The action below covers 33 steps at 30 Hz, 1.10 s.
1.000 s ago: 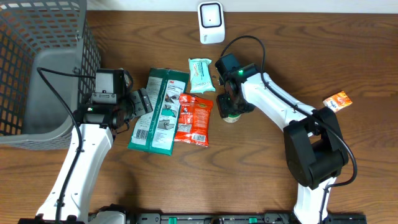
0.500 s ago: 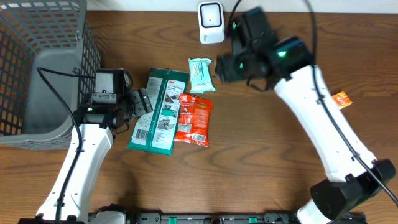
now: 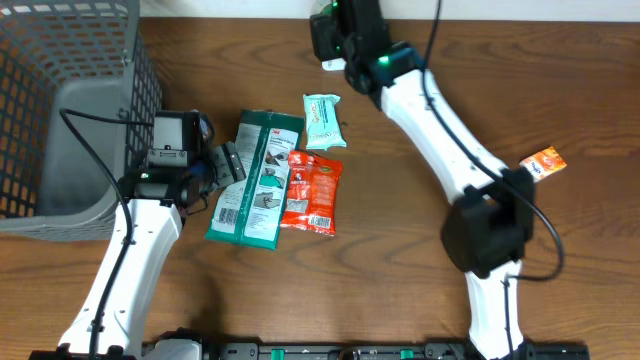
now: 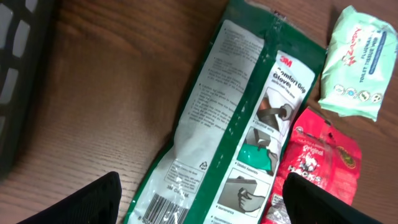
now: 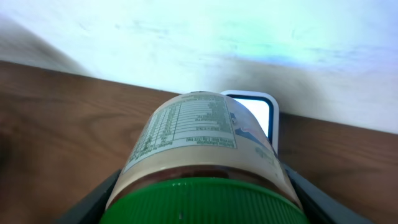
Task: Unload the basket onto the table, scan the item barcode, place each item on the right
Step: 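Lift the jar with the right gripper to the scanner window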
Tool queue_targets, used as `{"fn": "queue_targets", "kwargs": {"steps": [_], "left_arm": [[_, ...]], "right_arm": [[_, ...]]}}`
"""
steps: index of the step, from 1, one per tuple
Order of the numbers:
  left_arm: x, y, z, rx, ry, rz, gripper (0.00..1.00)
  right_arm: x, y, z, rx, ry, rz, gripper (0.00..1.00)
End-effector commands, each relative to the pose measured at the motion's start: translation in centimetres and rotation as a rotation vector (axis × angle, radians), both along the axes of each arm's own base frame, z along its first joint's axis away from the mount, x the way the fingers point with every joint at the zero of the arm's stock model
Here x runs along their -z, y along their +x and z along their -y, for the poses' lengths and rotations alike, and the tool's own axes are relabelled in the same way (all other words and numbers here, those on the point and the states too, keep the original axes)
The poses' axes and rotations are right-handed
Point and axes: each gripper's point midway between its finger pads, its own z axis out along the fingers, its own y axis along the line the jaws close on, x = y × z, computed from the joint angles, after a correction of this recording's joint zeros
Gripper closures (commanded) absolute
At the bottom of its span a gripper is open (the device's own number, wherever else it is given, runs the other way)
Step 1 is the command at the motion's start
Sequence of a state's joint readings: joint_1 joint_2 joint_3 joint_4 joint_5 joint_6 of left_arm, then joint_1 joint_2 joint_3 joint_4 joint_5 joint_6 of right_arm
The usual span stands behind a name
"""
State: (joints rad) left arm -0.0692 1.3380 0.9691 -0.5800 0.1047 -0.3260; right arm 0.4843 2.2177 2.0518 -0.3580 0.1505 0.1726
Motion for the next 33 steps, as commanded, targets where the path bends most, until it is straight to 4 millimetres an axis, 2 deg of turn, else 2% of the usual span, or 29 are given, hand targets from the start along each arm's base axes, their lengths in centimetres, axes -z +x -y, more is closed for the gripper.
{"fn": "queue_targets", "kwargs": {"steps": [1,5,10,15,20,22,26,27,29,30,32,33], "left_arm": [[-0.6,0.4,-0.2,-0.015,0.005,0.015,0.17],[-0.6,0.4,-0.2,-0.015,0.005,0.015,0.17],[-0.6,0.4,-0.2,-0.015,0.005,0.015,0.17],[-0.6,0.4,-0.2,-0.015,0.005,0.015,0.17],[-0.6,0.4,-0.2,-0.015,0.005,0.015,0.17],[-0.6,0.4,-0.2,-0.015,0.005,0.015,0.17],[-0.6,0.4,-0.2,-0.015,0.005,0.015,0.17],[-0.6,0.4,-0.2,-0.015,0.005,0.015,0.17],[-0.6,0.4,-0.2,-0.015,0.005,0.015,0.17],[-0.6,0.4,-0.2,-0.015,0.005,0.015,0.17],[-0.6,0.4,-0.2,-0.015,0.005,0.015,0.17],[-0.6,0.4,-0.2,-0.015,0.005,0.015,0.17]], "right_arm": [[-0.7,3.3,0.8,0.06,-0.023,0.148,0.69],[0.5,6.4,0.9,0.111,0.032,0.277,0.68],[3.0,9.0,2.2,0.147,0.076,0.364,0.68],[5.7,10.1,3.1,0.158,0.078,0.368,0.69],[5.4,10.2,3.4,0.163,0.085,0.385,0.7],[4.6,10.3,3.3,0.163,0.099,0.411,0.75],[1.2,9.6,2.9,0.151,0.116,0.437,0.73],[-1.5,8.7,2.6,0.119,0.122,0.428,0.72],[-3.9,7.5,2.4,0.084,0.12,0.398,0.73],[-5.7,6.2,2.5,0.058,0.111,0.36,0.75],[-7.1,4.5,2.7,0.03,0.095,0.302,0.73],[-8.1,2.5,3.1,0.006,0.073,0.229,0.68]]}}
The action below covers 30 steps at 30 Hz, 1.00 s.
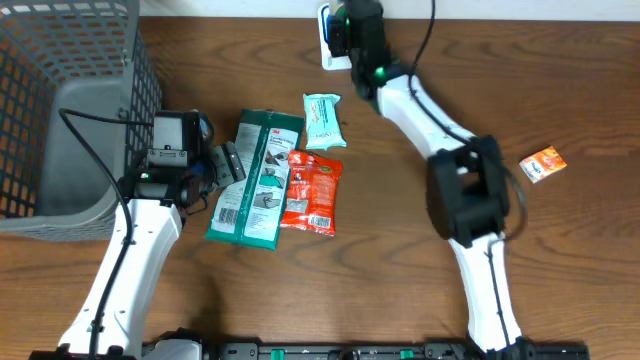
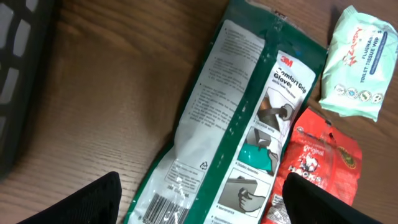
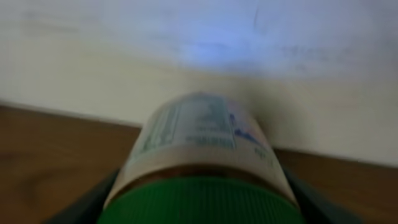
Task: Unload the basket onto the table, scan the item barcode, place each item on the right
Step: 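Lift the jar with the right gripper to the scanner window, then carry the jar right and set it beside the orange box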
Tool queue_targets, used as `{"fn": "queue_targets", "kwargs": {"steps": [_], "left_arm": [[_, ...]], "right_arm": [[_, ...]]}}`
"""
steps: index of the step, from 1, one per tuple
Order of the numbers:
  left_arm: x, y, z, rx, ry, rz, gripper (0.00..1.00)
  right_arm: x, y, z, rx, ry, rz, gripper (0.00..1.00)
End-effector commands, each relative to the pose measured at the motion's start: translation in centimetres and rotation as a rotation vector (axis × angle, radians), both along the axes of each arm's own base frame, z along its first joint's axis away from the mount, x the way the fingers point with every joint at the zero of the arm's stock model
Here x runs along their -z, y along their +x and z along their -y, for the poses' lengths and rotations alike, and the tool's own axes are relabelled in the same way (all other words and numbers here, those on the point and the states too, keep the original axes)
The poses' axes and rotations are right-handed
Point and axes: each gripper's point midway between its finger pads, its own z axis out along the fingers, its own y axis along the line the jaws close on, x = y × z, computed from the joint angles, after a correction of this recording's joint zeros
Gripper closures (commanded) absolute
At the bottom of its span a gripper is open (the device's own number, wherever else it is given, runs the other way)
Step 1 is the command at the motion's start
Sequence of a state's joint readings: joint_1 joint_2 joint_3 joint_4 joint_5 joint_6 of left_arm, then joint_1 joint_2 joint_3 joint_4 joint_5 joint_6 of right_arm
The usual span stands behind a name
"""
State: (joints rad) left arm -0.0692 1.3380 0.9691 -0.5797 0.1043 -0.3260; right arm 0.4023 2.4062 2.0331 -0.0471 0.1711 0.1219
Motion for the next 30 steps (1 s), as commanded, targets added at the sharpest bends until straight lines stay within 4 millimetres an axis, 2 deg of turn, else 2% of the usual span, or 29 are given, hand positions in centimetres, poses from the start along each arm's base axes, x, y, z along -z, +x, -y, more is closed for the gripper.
{"fn": "queue_targets", "kwargs": {"steps": [1,3,4,6,8,11,13,14,15,16,17,19,22,25,30], "left_arm": [[-0.6,0.4,-0.2,-0.015,0.005,0.015,0.17],[-0.6,0.4,-0.2,-0.015,0.005,0.015,0.17],[-0.6,0.4,-0.2,-0.015,0.005,0.014,0.17],[-0.6,0.4,-0.2,-0.015,0.005,0.014,0.17],[-0.6,0.4,-0.2,-0.015,0.005,0.014,0.17],[-0.6,0.4,-0.2,-0.015,0.005,0.015,0.17],[-0.6,0.4,-0.2,-0.015,0.005,0.014,0.17],[-0.6,0.4,-0.2,-0.015,0.005,0.014,0.17],[-0.6,0.4,-0.2,-0.015,0.005,0.014,0.17],[-0.6,0.4,-0.2,-0.014,0.004,0.014,0.17],[-0.6,0.4,-0.2,-0.015,0.005,0.014,0.17],[-0.6,0.4,-0.2,-0.015,0.005,0.015,0.17],[-0.6,0.4,-0.2,-0.015,0.005,0.014,0.17],[-0.6,0.4,-0.2,-0.015,0.005,0.014,0.17],[-0.6,0.4,-0.2,-0.015,0.005,0.014,0.17]], "right_arm": [[-14.6,-5.3,0.3,-0.082,0.053,0.069,0.66],[-14.9,-9.1,2.0,-0.076,-0.001,-0.066,0.68],[-14.8,-10.1,2.5,-0.075,-0.015,-0.099,0.68],[-13.7,-13.9,4.6,-0.065,-0.074,-0.254,0.71],[-12.4,-16.5,6.2,-0.052,-0.115,-0.37,0.73],[-8.1,-21.4,10.4,0.028,-0.179,-0.66,0.75],[-6.3,-23.1,12.4,0.067,-0.201,-0.773,0.75],[-4.7,-24.0,13.7,0.091,-0.216,-0.844,0.76],[-3.9,-24.4,14.3,0.104,-0.219,-0.873,0.76],[-1.8,-25.0,15.8,0.153,-0.208,-0.936,0.8],[-0.7,-25.2,16.5,0.182,-0.199,-0.961,0.82],[2.1,-25.6,18.5,0.23,-0.187,-1.008,0.82],[4.8,-25.9,21.1,0.288,-0.163,-1.042,0.81],[8.4,-26.6,24.9,0.376,-0.116,-1.071,0.81],[11.3,-27.6,28.5,0.442,-0.08,-1.082,0.78]]}}
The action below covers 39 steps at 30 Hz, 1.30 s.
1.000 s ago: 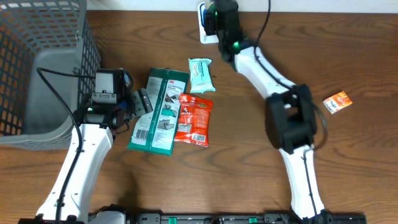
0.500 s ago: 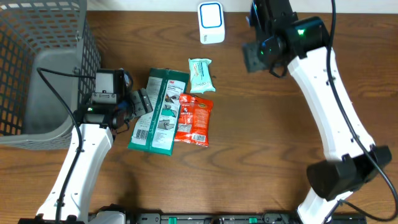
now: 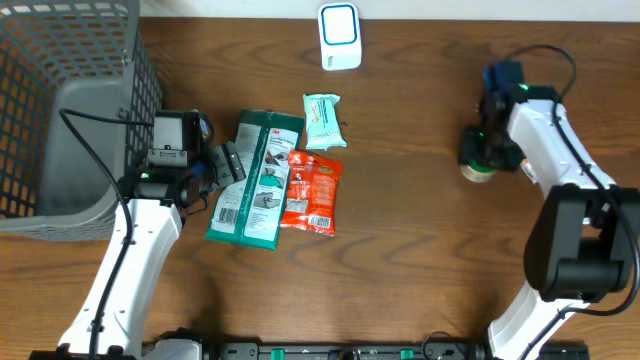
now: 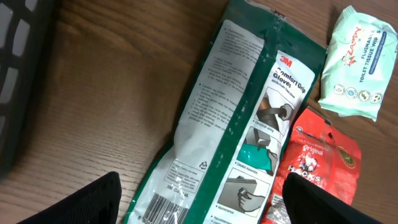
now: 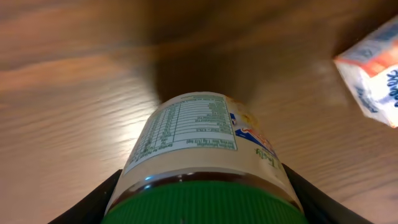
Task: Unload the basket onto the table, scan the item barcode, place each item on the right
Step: 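Carry the jar right and set it beside the orange box, then reach the right gripper to the mint-green wipes pack and grasp it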
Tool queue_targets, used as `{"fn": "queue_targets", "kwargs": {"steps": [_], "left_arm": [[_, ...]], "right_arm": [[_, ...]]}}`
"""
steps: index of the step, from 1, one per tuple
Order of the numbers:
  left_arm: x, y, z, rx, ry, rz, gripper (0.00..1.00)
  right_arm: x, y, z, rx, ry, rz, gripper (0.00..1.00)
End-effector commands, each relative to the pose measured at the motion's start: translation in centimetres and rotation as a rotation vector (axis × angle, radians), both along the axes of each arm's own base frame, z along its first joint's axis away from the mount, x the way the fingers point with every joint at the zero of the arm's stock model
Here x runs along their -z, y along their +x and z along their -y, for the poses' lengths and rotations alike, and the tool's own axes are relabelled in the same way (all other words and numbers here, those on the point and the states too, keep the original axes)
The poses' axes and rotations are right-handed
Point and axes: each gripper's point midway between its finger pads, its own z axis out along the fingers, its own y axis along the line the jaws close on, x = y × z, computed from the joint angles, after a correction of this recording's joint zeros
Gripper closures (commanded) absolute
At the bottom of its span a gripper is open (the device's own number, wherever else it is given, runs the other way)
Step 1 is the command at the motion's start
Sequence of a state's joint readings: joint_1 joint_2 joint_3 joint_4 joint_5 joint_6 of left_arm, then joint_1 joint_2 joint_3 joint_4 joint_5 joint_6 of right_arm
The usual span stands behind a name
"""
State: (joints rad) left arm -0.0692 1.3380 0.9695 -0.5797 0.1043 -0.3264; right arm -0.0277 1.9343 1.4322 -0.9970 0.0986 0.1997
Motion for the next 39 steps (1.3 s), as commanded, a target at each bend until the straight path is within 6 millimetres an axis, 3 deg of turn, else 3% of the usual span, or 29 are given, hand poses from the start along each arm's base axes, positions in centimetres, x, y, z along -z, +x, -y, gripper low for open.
{"fn": "queue_targets", "kwargs": {"steps": [1,3,4,5,8,9,12,15,18,20,21,22,25,29,33,39], "left_arm": [[-0.6,0.3,-0.2,-0.014,0.005,0.014,0.17],[-0.6,0.3,-0.2,-0.014,0.005,0.014,0.17],[-0.6,0.3,-0.2,-0.014,0.005,0.014,0.17],[-0.6,0.3,-0.2,-0.014,0.005,0.014,0.17],[-0.6,0.3,-0.2,-0.014,0.005,0.014,0.17],[-0.6,0.4,-0.2,-0.014,0.005,0.014,0.17],[-0.6,0.3,-0.2,-0.014,0.005,0.014,0.17],[-0.6,0.4,-0.2,-0.014,0.005,0.014,0.17],[-0.6,0.3,-0.2,-0.014,0.005,0.014,0.17],[-0.6,0.3,-0.2,-0.014,0.005,0.014,0.17],[-0.6,0.3,-0.2,-0.014,0.005,0.014,0.17],[-0.6,0.3,-0.2,-0.014,0.005,0.014,0.17],[-0.6,0.3,-0.2,-0.014,0.005,0.014,0.17],[-0.6,0.3,-0.2,-0.014,0.005,0.014,0.17],[-0.6,0.3,-0.2,-0.014,0.005,0.014,0.17],[-0.6,0.3,-0.2,-0.014,0.005,0.014,0.17]], "right_arm": [[0.8,-0.8,2.1,0.038,-0.005,-0.005,0.78],[1.0,-1.1,3.0,0.056,-0.006,-0.009,0.76],[1.0,-1.1,3.2,0.062,-0.005,-0.009,0.71],[1.0,-1.2,3.4,0.068,-0.005,-0.01,0.46],[1.0,-1.3,3.7,0.061,-0.003,-0.014,0.1],[1.0,-1.2,3.6,0.051,0.002,-0.014,0.03],[0.0,-0.5,3.1,0.001,0.03,-0.001,0.01],[-3.0,0.2,3.1,-0.002,0.031,0.006,0.01],[-7.0,2.3,1.4,-0.023,0.121,0.082,0.01],[-10.3,4.2,-1.2,-0.066,0.224,0.17,0.05],[-11.1,4.6,-2.0,-0.082,0.254,0.191,0.06],[-12.7,5.5,-4.7,-0.138,0.335,0.24,0.07],[-13.9,6.5,-10.4,-0.259,0.461,0.298,0.11],[-11.8,7.1,-17.3,-0.412,0.486,0.317,0.13],[-7.0,7.8,-23.1,-0.502,0.488,0.294,0.16],[0.1,9.1,-28.2,-0.582,0.48,0.281,0.18]]}}
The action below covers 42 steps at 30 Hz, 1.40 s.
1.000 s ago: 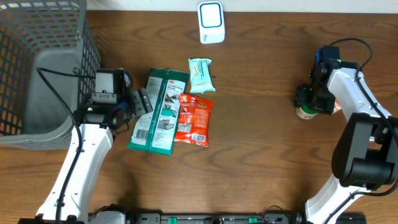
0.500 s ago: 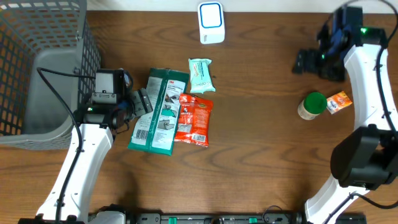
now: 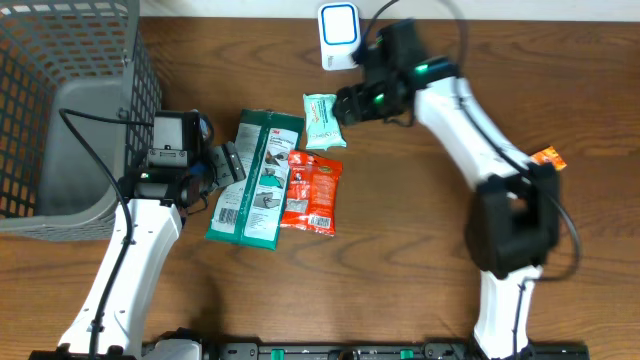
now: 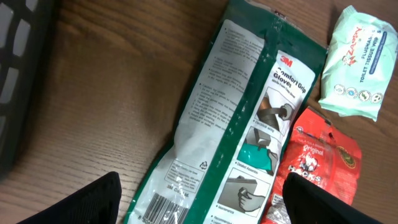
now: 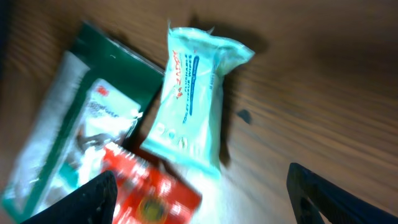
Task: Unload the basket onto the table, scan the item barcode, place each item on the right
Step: 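Reach the right gripper to the mint-green wipes pack and grasp it, then raise the wipes pack with the right gripper to the scanner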
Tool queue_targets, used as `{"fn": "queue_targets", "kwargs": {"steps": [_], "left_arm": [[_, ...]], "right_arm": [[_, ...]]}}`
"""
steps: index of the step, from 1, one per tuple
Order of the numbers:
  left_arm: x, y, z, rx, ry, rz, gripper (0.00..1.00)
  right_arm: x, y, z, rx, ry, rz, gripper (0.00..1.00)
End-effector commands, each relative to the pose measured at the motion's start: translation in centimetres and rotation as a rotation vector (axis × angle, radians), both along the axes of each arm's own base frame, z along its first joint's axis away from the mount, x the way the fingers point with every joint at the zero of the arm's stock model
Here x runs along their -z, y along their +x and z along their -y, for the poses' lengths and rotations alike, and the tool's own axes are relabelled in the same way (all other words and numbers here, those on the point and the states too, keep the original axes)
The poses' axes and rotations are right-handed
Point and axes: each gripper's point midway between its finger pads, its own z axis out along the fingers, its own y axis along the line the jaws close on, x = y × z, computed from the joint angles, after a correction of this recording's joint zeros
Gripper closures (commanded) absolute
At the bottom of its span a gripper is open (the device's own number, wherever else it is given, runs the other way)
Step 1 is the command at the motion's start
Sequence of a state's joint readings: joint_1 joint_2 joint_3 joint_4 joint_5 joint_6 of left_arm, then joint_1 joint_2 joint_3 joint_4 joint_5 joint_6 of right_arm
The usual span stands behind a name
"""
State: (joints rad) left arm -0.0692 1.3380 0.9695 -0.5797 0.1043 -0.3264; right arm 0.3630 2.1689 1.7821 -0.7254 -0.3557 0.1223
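The white barcode scanner stands at the table's back edge. My right gripper hangs open just below it, nothing between its fingers, over the mint wipes pack. That wipes pack lies beside the green glove pack and the red snack pack. My left gripper stays open at the glove pack's left edge, its barcode between the fingertips. No jar is in view.
A grey wire basket fills the far left. A small orange box lies at the right, partly behind my right arm. Bare wood lies between the packs and the right arm's base.
My right gripper was shut on a green-lidded jar low over the table at the right. Now it is open and empty above the wipes pack, and the jar is out of view. The left arm is unchanged.
My right gripper held the green-lidded jar in front of the scanner at the two oldest moments. Then it held the jar down at the right near the orange box. Now it is open over the wipes pack. The left gripper stayed open by the glove pack.
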Motion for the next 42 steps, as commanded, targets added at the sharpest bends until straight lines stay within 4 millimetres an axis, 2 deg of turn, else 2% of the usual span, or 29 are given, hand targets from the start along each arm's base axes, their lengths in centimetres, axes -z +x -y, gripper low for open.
{"fn": "queue_targets", "kwargs": {"steps": [1,4,5,6,7,8,9,11,12,18,21,23,27,28,30,31,32,33,34,37,39,42], "left_arm": [[-0.6,0.3,-0.2,-0.014,0.005,0.014,0.17],[-0.6,0.3,-0.2,-0.014,0.005,0.014,0.17],[-0.6,0.3,-0.2,-0.014,0.005,0.014,0.17],[-0.6,0.3,-0.2,-0.014,0.005,0.014,0.17],[-0.6,0.3,-0.2,-0.014,0.005,0.014,0.17],[-0.6,0.3,-0.2,-0.014,0.005,0.014,0.17],[-0.6,0.3,-0.2,-0.014,0.005,0.014,0.17],[-0.6,0.3,-0.2,-0.014,0.005,0.014,0.17],[-0.6,0.3,-0.2,-0.014,0.005,0.014,0.17],[-0.6,0.3,-0.2,-0.014,0.005,0.014,0.17],[-0.6,0.4,-0.2,-0.014,0.005,0.014,0.17],[-0.6,0.3,-0.2,-0.014,0.005,0.014,0.17],[-0.6,0.3,-0.2,-0.014,0.005,0.014,0.17],[-0.6,0.3,-0.2,-0.014,0.005,0.014,0.17],[-0.6,0.3,-0.2,-0.014,0.005,0.014,0.17],[-0.6,0.3,-0.2,-0.014,0.005,0.014,0.17],[-0.6,0.3,-0.2,-0.014,0.005,0.014,0.17],[-0.6,0.3,-0.2,-0.014,0.005,0.014,0.17],[-0.6,0.3,-0.2,-0.014,0.005,0.014,0.17],[-0.6,0.3,-0.2,-0.014,0.005,0.014,0.17],[-0.6,0.3,-0.2,-0.014,0.005,0.014,0.17],[-0.6,0.3,-0.2,-0.014,0.005,0.014,0.17]], "right_arm": [[4.2,0.0,-1.8,-0.02,-0.015,-0.026,0.18],[7.0,0.7,-3.7,-0.047,-0.004,0.002,0.2],[7.4,0.8,-3.9,-0.05,-0.003,0.003,0.22],[7.8,0.7,-4.1,-0.055,-0.004,0.003,0.33],[7.9,0.7,-4.2,-0.056,-0.006,0.002,0.38],[7.8,0.7,-4.1,-0.055,-0.005,0.002,0.52],[7.1,0.9,-3.9,-0.049,-0.002,0.01,0.69],[6.0,1.2,-3.3,-0.037,0.002,0.02,0.9],[4.7,1.4,-2.4,-0.021,0.006,0.028,0.99],[-1.6,0.4,2.1,0.004,-0.017,0.039,0.99],[-3.6,-1.8,4.9,0.042,-0.037,-0.036,0.99],[-3.7,-3.4,6.0,0.056,-0.057,-0.103,0.99],[-2.3,-6.9,7.8,0.061,-0.122,-0.268,0.99],[-2.0,-7.2,8.1,0.059,-0.139,-0.283,0.98],[-1.2,-7.2,8.4,0.054,-0.163,-0.275,0.63],[-0.9,-7.0,8.2,0.052,-0.16,-0.264,0.52],[-0.8,-6.8,8.0,0.056,-0.153,-0.254,0.46],[-0.5,-6.2,7.4,0.082,-0.139,-0.238,0.35],[-0.4,-6.0,7.1,0.095,-0.132,-0.231,0.28],[-0.2,-5.1,6.4,0.158,-0.173,-0.185,0.2],[-0.2,-4.1,6.0,0.204,-0.276,-0.095,0.14],[-0.5,-3.4,6.0,0.306,-0.417,0.01,0.12]]}}
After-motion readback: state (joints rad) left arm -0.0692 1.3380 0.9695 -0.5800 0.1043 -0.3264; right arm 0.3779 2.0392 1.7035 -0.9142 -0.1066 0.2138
